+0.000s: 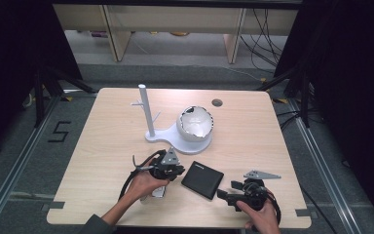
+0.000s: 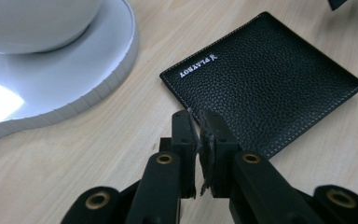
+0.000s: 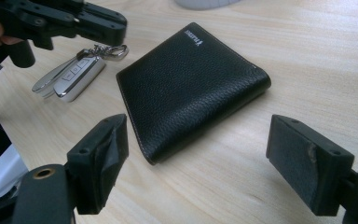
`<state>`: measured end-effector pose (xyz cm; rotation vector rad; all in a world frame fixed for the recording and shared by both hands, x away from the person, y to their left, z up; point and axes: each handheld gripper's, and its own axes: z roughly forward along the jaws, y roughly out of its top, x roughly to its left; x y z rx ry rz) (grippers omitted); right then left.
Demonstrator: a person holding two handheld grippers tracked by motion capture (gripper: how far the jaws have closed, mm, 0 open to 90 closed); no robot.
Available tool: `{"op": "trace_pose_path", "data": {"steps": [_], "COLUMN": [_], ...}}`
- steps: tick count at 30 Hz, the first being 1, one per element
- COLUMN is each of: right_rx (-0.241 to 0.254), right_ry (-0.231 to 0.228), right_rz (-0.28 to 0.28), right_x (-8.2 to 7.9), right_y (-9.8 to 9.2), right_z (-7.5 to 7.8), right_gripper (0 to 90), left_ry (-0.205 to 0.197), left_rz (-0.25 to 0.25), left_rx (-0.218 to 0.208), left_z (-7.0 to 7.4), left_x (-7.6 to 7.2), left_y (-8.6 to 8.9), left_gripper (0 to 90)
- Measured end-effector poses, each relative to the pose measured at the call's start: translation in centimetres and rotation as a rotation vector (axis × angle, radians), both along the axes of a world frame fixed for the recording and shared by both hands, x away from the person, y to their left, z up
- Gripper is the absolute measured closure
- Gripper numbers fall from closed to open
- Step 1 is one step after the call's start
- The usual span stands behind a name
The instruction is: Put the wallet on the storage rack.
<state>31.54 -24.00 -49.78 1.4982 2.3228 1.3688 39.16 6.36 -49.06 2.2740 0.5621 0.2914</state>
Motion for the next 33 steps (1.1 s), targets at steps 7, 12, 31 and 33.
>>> {"op": "trace_pose_path", "data": {"steps": [7, 12, 31, 33], "right_rx": [0.011, 0.018, 0.083, 0.089], "right_ry": [0.011, 0.039, 0.107, 0.114], "right_rz": [0.012, 0.002, -0.028, -0.038], "right_x": [0.1, 0.2, 2.9, 3.3], "right_y": [0.2, 0.7, 1.1, 1.0], "right_z": [-0.1, -0.1, -1.2, -1.3], "right_gripper": [21.8, 22.2, 25.4, 25.4], "left_ry": [0.013, 0.015, 0.077, 0.076], "left_rz": [-0.018, -0.009, -0.078, -0.069], "left_rx": [0.042, 0.069, 0.108, 0.099], "left_z": [-0.9, -1.2, -1.2, -1.2], "left_x": [0.2, 0.4, -1.0, -1.3], "left_y": [-1.3, -1.6, -2.4, -2.6], "left_gripper": [84.5, 84.1, 84.5, 84.2]}}
